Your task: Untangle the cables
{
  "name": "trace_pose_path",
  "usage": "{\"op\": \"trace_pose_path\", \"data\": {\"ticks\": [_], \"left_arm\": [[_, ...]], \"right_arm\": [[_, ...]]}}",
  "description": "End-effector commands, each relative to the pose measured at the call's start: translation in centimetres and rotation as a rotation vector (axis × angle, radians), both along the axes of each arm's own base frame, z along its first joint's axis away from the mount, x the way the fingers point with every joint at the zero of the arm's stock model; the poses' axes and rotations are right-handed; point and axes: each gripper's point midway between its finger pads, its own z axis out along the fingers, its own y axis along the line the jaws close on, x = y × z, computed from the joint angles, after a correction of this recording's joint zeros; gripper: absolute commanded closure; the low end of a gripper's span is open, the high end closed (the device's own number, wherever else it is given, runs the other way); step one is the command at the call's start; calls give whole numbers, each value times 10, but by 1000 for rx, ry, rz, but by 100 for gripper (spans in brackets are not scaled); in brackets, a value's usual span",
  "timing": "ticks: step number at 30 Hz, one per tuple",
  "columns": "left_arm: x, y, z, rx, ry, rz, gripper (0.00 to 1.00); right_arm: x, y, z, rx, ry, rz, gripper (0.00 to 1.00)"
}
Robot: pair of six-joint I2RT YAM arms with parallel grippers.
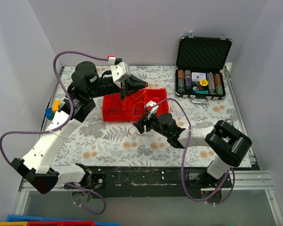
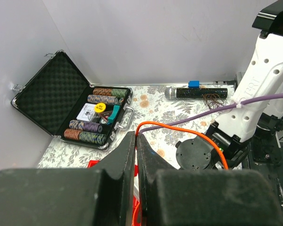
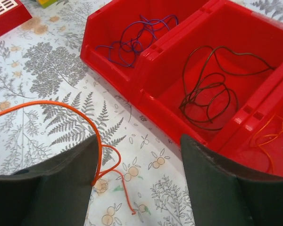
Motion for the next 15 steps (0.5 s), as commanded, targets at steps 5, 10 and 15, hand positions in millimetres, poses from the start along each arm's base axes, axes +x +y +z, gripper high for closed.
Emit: {"op": "trace_pose_path", "data": {"ticks": [5,10,15], "left_arm": [[-15,10,27,-42,-66,7,100],[-3,17,8,-50,-93,97,100],[22,20,-34,-27,-72,204,100]], "right_arm": [[25,-6,57,157,-71,-116,99],[42,-49,94,215,-86,-226,99],[69,-81,127,233,-103,-291,99]]}}
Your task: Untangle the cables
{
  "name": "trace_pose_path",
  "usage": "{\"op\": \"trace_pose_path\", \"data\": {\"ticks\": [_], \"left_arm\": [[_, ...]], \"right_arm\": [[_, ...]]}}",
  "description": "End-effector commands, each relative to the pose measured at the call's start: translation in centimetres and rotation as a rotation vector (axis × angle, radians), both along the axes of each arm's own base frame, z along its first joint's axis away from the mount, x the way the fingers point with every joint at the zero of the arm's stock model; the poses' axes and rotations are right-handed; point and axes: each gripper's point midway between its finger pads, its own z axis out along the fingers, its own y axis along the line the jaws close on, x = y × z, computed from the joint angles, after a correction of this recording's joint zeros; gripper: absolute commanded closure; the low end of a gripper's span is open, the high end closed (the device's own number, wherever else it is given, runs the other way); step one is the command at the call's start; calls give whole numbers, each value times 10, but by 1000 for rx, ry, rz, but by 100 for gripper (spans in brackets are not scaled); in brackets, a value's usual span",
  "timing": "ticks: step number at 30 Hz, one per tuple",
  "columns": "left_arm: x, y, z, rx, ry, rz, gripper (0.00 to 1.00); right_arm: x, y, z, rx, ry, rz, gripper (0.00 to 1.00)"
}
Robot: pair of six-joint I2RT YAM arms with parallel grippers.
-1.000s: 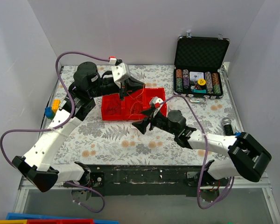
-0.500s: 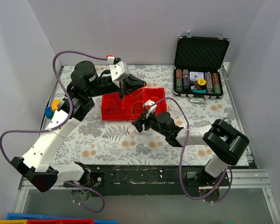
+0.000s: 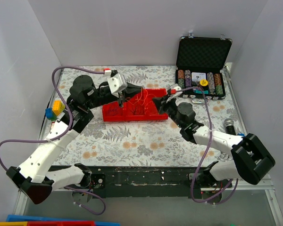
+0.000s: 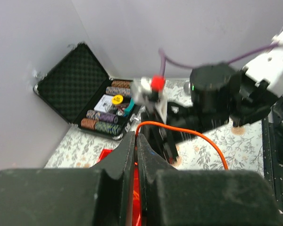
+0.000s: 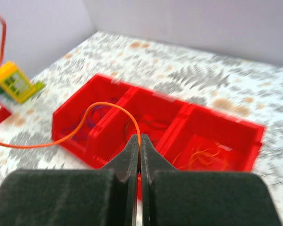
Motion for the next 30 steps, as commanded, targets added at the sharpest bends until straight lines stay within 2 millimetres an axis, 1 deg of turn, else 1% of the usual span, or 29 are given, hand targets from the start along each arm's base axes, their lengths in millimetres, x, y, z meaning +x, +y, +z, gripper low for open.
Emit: {"op": "trace_pose_path", "data": {"ticks": [1,4,7,9,12,14,19,20,21,23,24,25,27,29,30], "left_arm": [[26,2,-26,6,5,120,100],[40,-4,-52,41,51,137,100],[52,-13,-70,63,88,138,100],[60,-19,-76,73,111,141,100],[71,-27,-78,76,121,147,100],[74,-31,-78,74,112,144,100],[81,-43,-88,91,118,135,100],[83,-45,-90,91,125,138,100],[86,-47,-94,96,136,141,100],[91,-50,-100,103,154,147,100],[93,-53,-104,108,163,146,100],[95,-54,-107,113,170,148,100],[102,-59,-108,104,166,148,100],[108,-63,-114,105,182,152,100],[110,-66,-115,103,187,151,100]], "right_arm": [[26,-22,37,49,-15,-64,99],[42,-33,36,58,8,-88,99],[57,-40,33,75,28,-109,99],[65,-43,26,82,49,-118,99],[77,-45,16,86,75,-135,99],[84,-46,9,82,82,-155,99],[104,-52,-9,52,121,-244,99],[108,-52,-16,38,147,-258,97],[110,-54,-19,25,167,-275,86],[108,-57,-19,30,189,-292,62],[105,-61,-19,30,195,-305,45],[104,-65,-17,39,197,-322,36],[97,-73,-11,43,192,-342,32],[90,-82,-4,48,187,-366,31],[86,-87,3,63,177,-379,31]]}}
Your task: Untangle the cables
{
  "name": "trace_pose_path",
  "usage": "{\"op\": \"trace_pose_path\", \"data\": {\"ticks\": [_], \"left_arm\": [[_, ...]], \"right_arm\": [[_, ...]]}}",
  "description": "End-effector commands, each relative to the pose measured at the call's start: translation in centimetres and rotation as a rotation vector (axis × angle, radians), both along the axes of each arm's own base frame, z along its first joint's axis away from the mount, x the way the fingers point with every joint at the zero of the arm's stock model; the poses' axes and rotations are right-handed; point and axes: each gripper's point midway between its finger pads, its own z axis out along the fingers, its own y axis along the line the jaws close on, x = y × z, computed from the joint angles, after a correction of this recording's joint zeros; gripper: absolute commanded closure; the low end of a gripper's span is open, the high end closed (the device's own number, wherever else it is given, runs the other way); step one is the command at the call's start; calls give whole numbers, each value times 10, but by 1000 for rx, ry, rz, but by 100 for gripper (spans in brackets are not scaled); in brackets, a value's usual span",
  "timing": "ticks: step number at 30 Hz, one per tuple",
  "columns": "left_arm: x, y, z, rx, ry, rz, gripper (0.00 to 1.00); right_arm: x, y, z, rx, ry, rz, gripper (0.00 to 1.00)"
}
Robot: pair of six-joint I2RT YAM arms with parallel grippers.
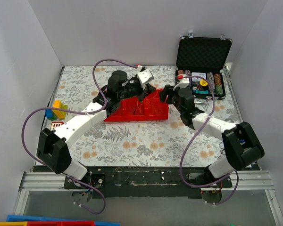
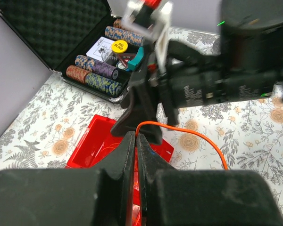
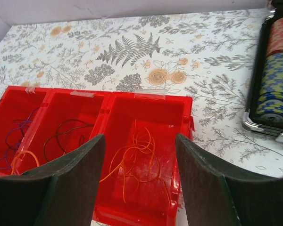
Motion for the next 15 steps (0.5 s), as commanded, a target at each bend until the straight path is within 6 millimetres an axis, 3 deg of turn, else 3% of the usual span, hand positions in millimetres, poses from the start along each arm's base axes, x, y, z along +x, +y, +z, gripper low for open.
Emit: {"op": "trace_pose_path", "data": {"ticks": [1,7,15], "left_arm": [[12,-10,14,-42,-17,13,100],[24,-35,20,-60,-26,-28,100],[42,-68,47,-98,-78,-49,100]], "right_arm": [[-14,-28,48,63,-86,-110,31],[-41,-86,64,54,-101,-322,32],[-75,-138,78,60,-143,-442,32]]}}
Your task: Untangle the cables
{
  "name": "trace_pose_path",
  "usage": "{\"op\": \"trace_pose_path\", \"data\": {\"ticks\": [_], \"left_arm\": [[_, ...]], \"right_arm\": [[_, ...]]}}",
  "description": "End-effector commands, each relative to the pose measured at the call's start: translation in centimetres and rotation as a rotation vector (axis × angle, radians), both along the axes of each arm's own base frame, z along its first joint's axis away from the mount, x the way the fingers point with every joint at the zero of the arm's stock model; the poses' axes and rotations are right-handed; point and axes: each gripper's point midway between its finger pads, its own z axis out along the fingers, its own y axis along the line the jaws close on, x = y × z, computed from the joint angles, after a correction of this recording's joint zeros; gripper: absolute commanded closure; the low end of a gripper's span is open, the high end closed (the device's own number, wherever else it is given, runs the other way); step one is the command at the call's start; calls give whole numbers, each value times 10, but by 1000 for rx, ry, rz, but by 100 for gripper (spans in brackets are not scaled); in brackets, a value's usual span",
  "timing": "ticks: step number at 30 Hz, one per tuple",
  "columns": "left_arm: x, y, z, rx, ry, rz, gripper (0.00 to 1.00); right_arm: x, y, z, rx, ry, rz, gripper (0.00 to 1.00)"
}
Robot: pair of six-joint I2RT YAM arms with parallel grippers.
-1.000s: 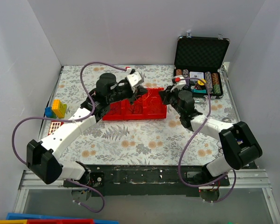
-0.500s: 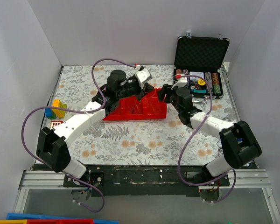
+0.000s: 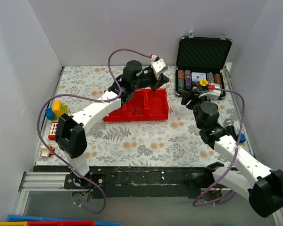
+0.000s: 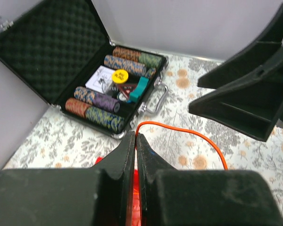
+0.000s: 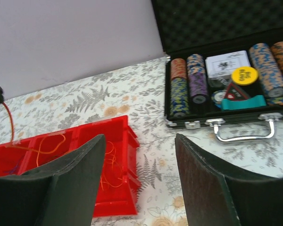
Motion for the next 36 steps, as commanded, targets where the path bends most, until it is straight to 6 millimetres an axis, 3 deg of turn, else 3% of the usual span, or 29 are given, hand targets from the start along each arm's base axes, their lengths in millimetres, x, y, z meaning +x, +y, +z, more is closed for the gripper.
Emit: {"op": "trace_pose_path", "data": {"ticks": [1,7,12,15,19,22,32,36], "left_arm": [[2,-11,40,-64,-74,-9,100],[13,-20,31,-63,-54,-8,100],[17,-29,27,-65,-43,-13,100],[22,-27,-6,-10,-23,12,100],[22,-19,-76,88,76,42,100],[25,-14,-115,142,173,90,100],[58,13,-188,305,280,310,100],[65,22,-188,350,245,340,84]], "right_arm": [[-13,-35,-4,-12,21,-129,32],[-27,-60,-16,-23,84,-229,28],[-33,-66,-21,-3,96,-256,27],[-36,-69,-19,-8,99,-265,27],[-39,-76,-23,-35,135,-300,27],[-44,-83,-30,-53,185,-341,27],[-50,-90,-33,-71,223,-371,26],[-52,-92,-40,-78,275,-382,25]]}}
